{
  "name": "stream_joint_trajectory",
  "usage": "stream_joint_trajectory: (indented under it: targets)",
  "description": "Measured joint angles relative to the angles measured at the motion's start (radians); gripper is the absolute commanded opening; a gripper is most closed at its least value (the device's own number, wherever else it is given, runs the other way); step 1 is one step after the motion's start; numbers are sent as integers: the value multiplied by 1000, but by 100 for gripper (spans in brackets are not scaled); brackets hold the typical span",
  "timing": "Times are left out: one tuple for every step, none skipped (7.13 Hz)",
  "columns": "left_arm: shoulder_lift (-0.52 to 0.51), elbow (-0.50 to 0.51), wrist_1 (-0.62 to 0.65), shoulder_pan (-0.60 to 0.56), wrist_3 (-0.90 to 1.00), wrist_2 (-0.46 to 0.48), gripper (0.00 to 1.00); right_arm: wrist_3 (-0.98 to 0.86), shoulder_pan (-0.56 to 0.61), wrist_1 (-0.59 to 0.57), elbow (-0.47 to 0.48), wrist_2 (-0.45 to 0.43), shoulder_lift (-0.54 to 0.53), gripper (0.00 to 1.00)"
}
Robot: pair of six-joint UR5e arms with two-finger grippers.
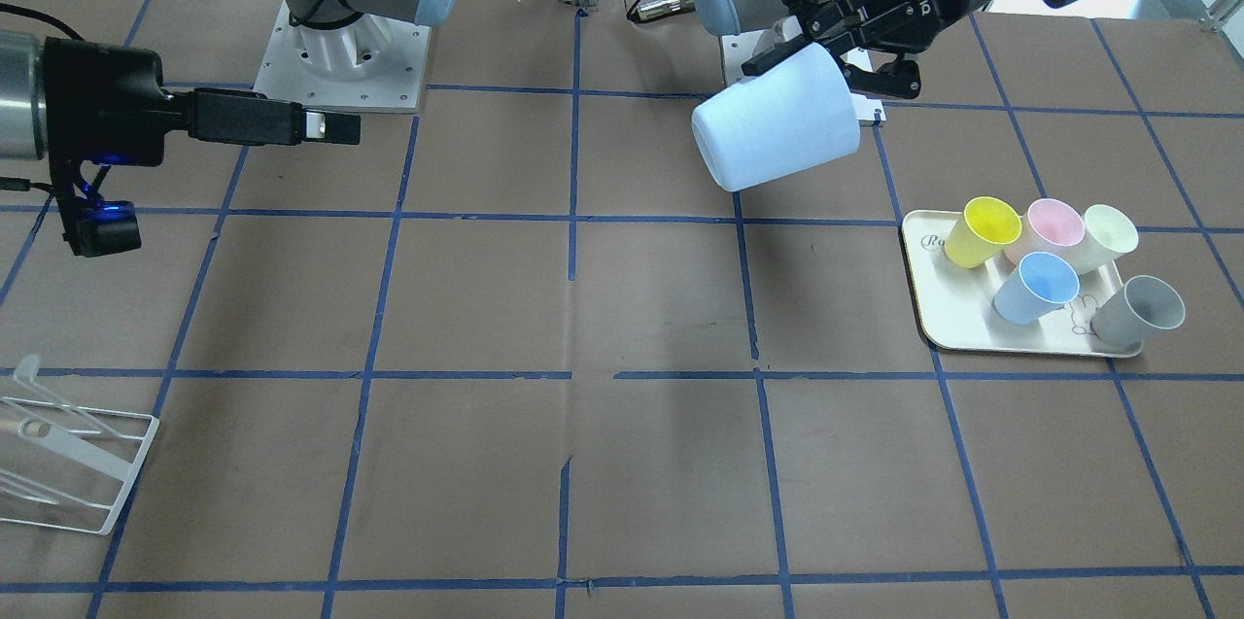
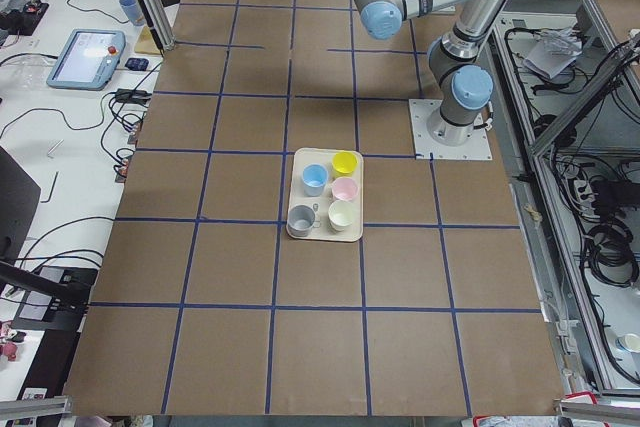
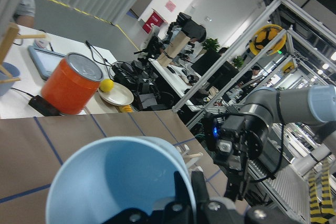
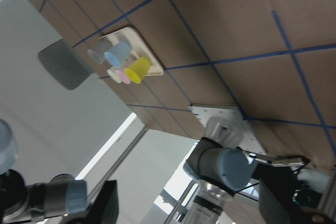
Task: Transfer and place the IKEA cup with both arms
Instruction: 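Open the right gripper and withdraw it while the left gripper holds the cup, then lower the cup onto the white tray with the left gripper while the right arm returns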
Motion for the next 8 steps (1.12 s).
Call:
stream_joint_trajectory:
  targets:
    - [14,0,-37,14,1,97,0,114,-1,-130,5,-164,-29,100]
    - [26,-1,-89,19,7,223,0,207,14,-225,8,-314,-62,100]
    - [37,-2,-170,20,32,358,0,264,48,-285,11,-446,-84,100]
    - [41,0,-264,22,82,503,0,320,98,-334,14,-559,-94,100]
    - [41,2,-346,23,137,640,0,367,155,-387,20,-618,-97,100]
    - [35,3,-412,27,209,786,0,394,200,-461,42,-648,-99,100]
    - [23,3,-465,44,295,916,0,416,223,-540,96,-675,-108,100]
    - [11,2,-520,84,370,991,0,433,233,-613,177,-699,-143,100]
